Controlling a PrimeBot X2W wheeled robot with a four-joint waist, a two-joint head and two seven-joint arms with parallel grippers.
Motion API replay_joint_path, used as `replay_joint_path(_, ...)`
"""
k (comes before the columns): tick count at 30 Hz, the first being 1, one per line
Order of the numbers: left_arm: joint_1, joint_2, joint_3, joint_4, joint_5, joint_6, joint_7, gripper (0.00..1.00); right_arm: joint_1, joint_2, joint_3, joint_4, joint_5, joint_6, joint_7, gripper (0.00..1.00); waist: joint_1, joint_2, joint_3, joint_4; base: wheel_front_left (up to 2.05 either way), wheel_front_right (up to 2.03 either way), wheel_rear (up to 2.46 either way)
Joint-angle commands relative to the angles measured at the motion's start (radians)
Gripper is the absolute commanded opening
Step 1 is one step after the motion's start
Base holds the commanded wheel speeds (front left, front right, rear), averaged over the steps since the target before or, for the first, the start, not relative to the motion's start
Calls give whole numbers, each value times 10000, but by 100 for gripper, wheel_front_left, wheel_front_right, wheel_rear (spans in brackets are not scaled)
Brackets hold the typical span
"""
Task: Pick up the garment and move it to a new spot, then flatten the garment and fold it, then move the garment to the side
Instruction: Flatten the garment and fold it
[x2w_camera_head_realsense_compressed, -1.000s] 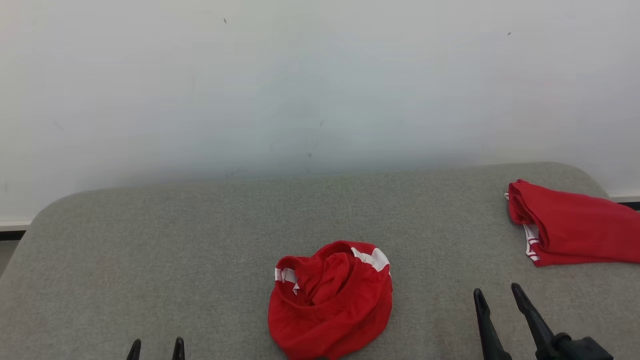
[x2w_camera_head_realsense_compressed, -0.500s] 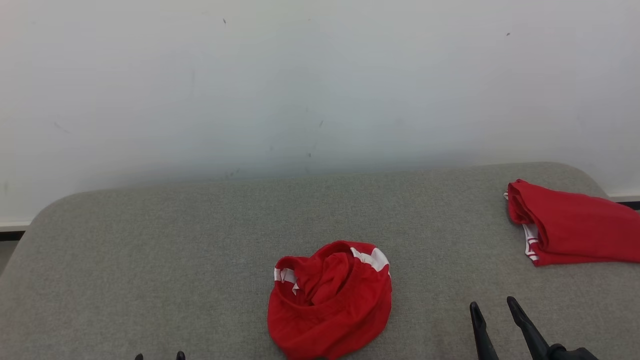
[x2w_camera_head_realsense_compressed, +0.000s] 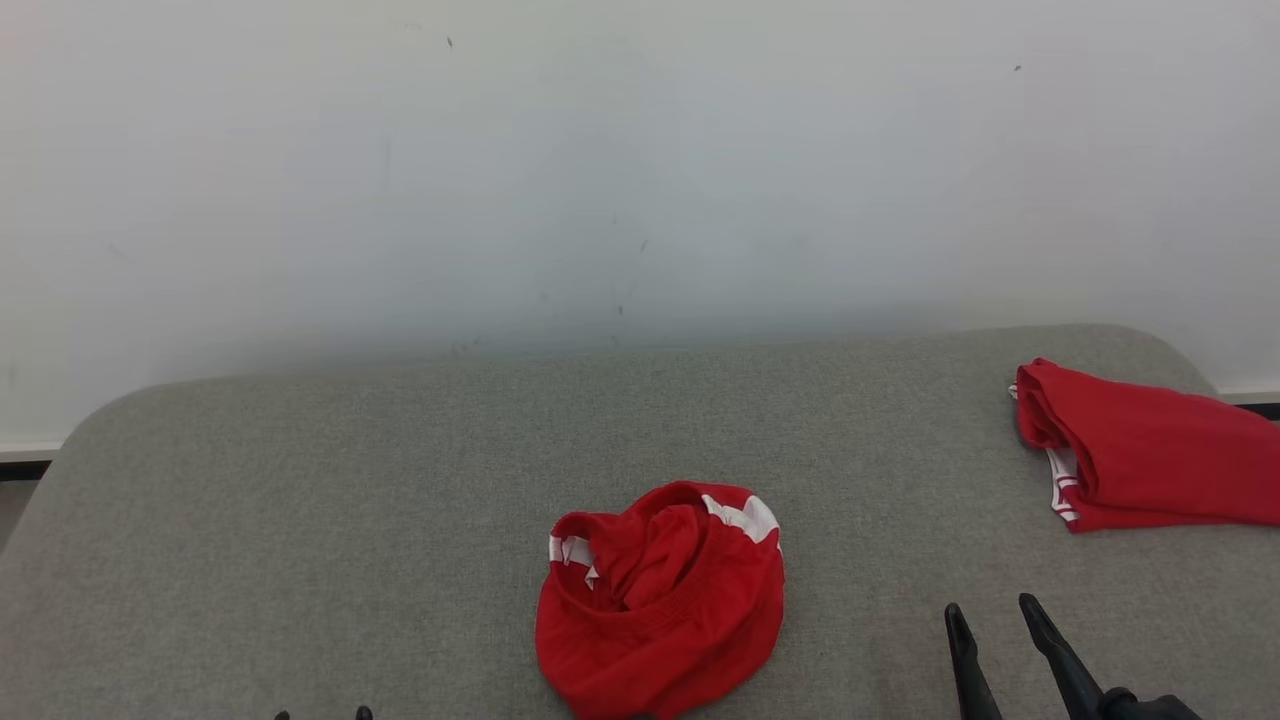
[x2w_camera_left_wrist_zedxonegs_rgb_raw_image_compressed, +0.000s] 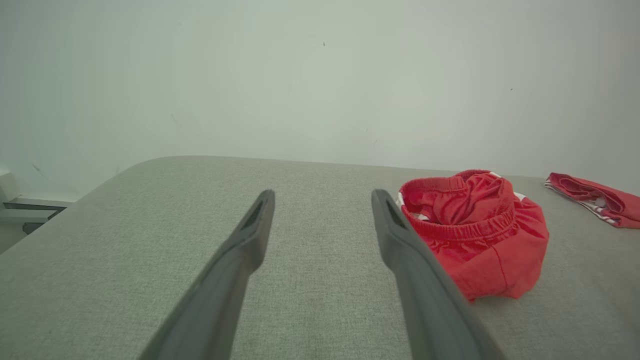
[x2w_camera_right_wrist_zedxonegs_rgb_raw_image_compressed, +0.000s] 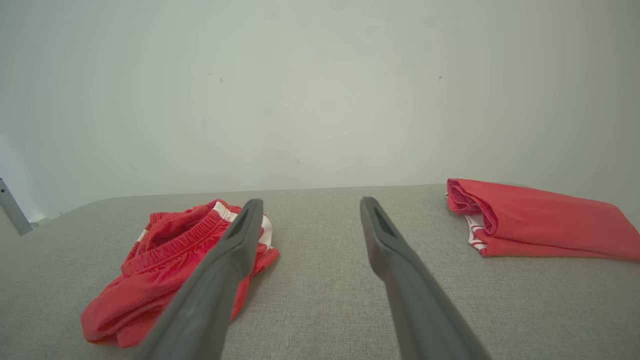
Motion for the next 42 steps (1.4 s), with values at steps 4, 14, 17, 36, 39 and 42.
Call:
replay_joint_path(4,-66,-25,32,45,109,-67,-51,100,60,11,-14,15,-5,-4,-9,100,0,0,26,17,0,0,0)
replay_joint_path(14,-634,-31,-281,242,-593,-143,-51,100,-139,-21,-15,40,27,-4,-9,100,0,0,184,-91,0,0,0)
replay_joint_path(17,-884,-33,-480,317,-700,-126,-51,100,-148,-59,-23,47,29,-4,-7,100,0,0,250,-189,0,0,0)
replay_joint_path(36,-4236,-29,-2966,2459,-1359,-531,97,100,-706,-356,172,32,-2,-4,-8,100,0,0,1413,-1086,0,0,0)
replay_joint_path(39,-5043,-29,-3532,2996,-1775,-530,761,100,-806,-415,164,27,-7,-4,-8,100,0,0,1655,-1202,0,0,0)
replay_joint_path(42,-5965,-24,-3926,3289,-1812,-461,1518,100,-959,-466,200,-8,-15,-4,-8,100,0,0,1969,-1307,0,0,0)
